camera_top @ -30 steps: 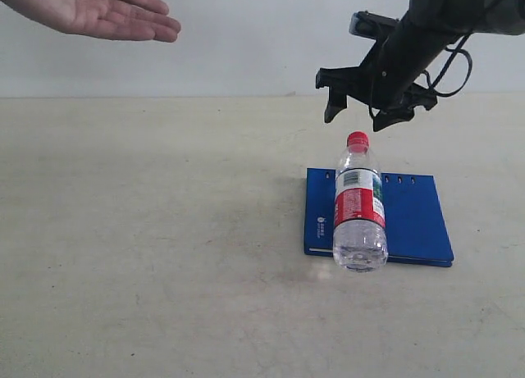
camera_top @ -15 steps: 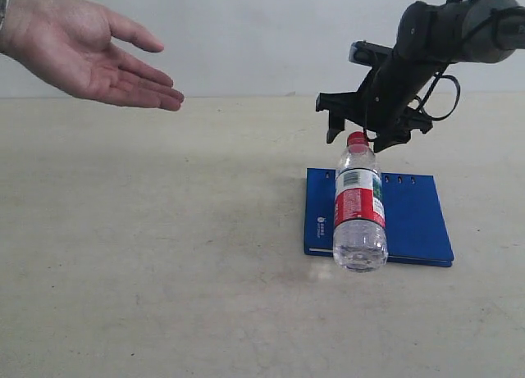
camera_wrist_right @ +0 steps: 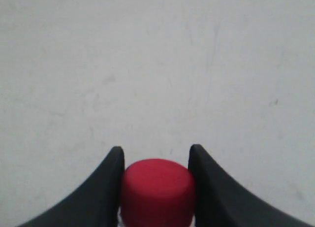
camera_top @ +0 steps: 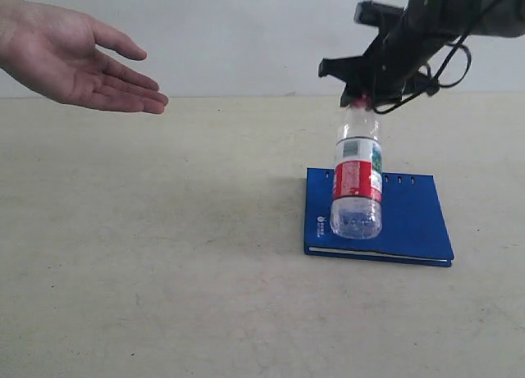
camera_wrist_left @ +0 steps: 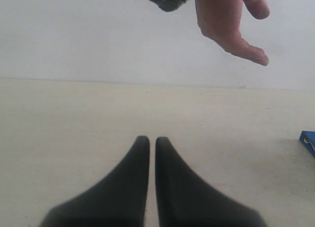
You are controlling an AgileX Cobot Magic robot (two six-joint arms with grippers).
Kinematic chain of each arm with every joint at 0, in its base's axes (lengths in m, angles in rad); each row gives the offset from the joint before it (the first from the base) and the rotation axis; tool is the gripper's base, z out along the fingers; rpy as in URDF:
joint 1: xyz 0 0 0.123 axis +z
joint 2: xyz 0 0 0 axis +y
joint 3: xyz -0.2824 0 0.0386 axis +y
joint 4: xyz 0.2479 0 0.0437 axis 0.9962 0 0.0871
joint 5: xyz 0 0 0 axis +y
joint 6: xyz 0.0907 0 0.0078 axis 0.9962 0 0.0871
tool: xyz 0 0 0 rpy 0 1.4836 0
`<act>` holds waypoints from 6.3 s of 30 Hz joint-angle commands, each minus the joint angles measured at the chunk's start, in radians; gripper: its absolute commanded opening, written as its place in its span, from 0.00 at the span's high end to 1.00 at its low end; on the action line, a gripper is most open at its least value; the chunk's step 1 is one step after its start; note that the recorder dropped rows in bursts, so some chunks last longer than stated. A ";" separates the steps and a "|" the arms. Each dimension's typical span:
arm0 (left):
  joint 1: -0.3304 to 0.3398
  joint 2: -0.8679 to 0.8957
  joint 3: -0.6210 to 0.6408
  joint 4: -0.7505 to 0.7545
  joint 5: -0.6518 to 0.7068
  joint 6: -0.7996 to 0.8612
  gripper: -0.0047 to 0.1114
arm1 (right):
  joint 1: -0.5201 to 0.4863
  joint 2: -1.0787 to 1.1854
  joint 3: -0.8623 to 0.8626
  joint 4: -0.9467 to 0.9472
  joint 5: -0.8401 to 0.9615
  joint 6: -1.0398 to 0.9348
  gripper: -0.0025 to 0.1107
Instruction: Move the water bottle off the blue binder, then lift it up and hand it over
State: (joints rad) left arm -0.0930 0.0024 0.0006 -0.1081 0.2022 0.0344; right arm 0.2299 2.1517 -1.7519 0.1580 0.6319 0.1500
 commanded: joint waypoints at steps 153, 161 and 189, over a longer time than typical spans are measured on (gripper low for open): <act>-0.168 2.074 -1.100 -1.630 0.770 1.425 0.46 | -0.420 -0.165 0.522 0.494 0.285 -0.605 0.59; -0.233 2.144 -1.204 -1.552 0.714 1.408 0.46 | -0.419 -0.116 0.522 0.571 0.263 -0.716 0.59; -0.348 2.379 -1.482 -1.395 0.813 1.107 0.49 | -0.419 -0.005 0.522 0.798 0.387 -0.893 0.59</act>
State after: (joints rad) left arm -0.4299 2.3662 -1.4669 -1.4938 1.0037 1.1464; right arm -0.1886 2.1236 -1.2288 0.8659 0.9593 -0.6549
